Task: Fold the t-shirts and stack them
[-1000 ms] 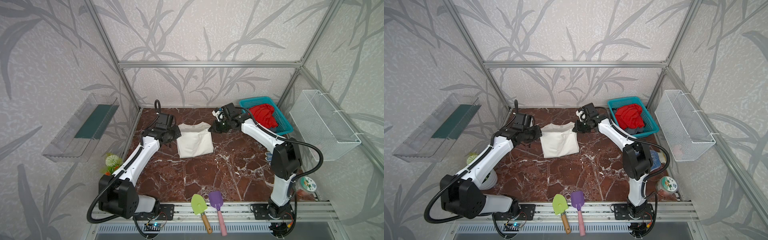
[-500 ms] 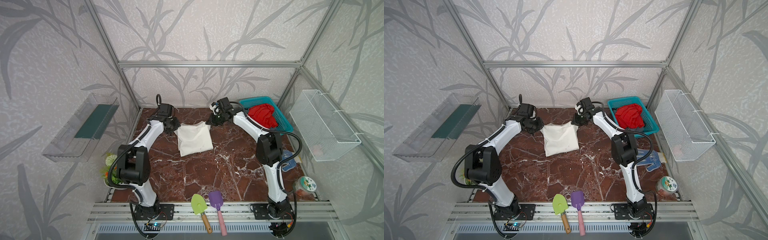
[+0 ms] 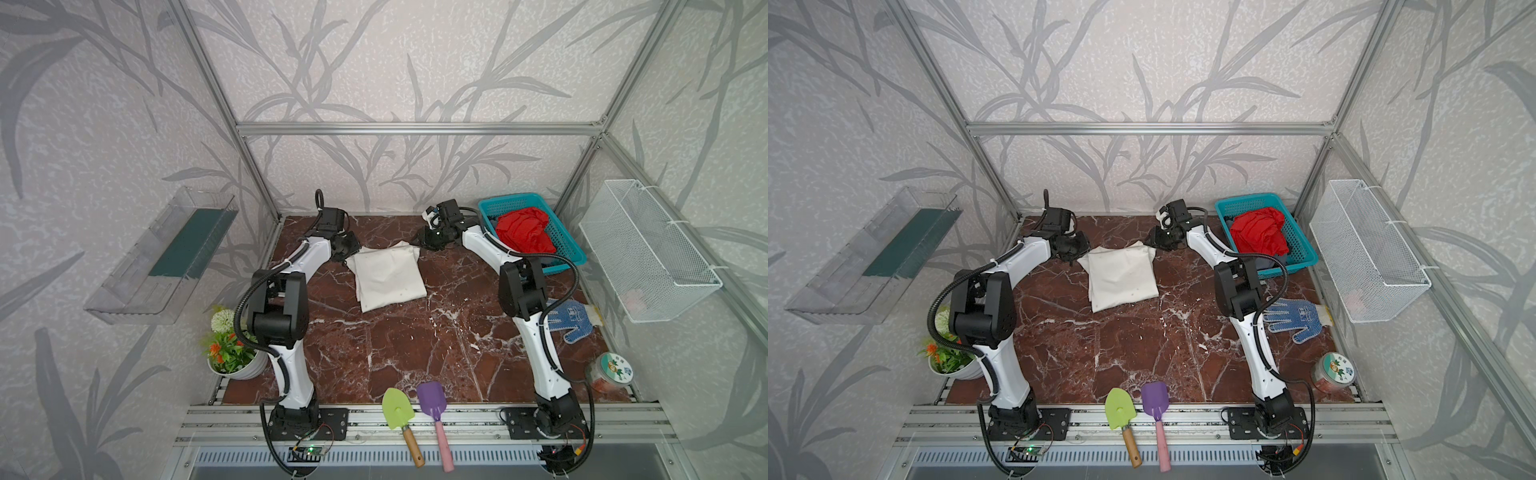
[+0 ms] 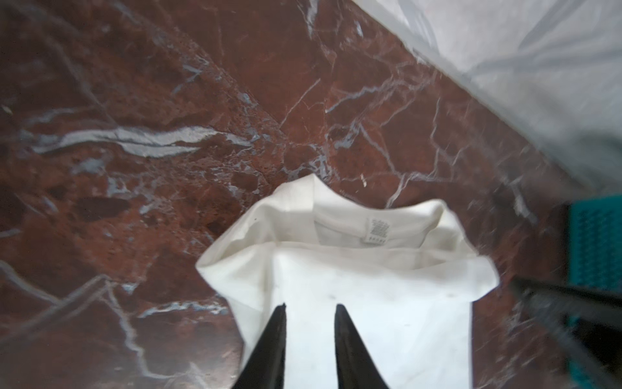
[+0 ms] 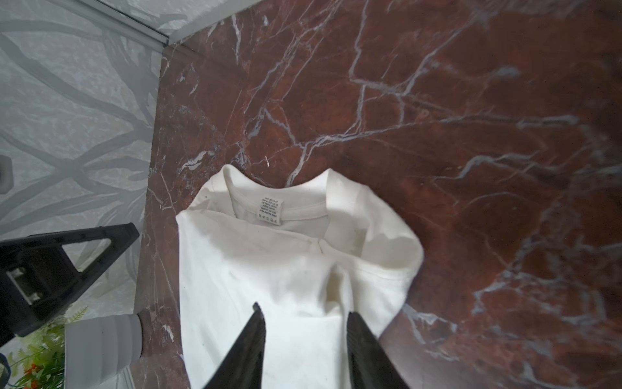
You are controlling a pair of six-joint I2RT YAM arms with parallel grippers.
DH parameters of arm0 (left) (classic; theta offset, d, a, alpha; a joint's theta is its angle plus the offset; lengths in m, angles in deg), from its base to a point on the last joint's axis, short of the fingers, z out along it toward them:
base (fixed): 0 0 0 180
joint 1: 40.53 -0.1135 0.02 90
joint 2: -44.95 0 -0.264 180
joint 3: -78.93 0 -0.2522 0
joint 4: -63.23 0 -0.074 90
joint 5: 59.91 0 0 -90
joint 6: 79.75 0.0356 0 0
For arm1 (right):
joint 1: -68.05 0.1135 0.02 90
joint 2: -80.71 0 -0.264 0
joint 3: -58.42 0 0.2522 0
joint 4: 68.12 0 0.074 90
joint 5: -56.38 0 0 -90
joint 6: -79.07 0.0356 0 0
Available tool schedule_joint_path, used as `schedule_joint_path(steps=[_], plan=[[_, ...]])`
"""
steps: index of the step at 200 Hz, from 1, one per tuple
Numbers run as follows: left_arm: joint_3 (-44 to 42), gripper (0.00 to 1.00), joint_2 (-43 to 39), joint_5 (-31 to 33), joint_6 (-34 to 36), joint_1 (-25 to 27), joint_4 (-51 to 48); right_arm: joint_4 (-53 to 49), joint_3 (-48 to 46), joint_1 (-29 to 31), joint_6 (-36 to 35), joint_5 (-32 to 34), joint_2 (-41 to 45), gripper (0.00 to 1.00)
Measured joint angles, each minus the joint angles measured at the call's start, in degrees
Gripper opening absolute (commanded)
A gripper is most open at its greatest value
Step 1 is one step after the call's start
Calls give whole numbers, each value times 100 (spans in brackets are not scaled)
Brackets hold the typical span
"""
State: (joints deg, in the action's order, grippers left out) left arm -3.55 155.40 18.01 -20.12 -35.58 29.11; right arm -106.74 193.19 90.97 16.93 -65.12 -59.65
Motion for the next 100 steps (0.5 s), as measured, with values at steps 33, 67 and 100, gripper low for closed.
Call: schedule_joint_path(steps=[33, 67, 100], plan=[[-616, 43, -295, -11, 20, 59, 520, 540, -977, 87, 114, 9, 481, 40], [-962, 42, -289, -323, -177, 160, 1029, 656, -750, 310, 114, -55, 442, 36], [-901, 41, 26, -623, -376, 251, 1423, 664, -251, 461, 111, -72, 203, 36]])
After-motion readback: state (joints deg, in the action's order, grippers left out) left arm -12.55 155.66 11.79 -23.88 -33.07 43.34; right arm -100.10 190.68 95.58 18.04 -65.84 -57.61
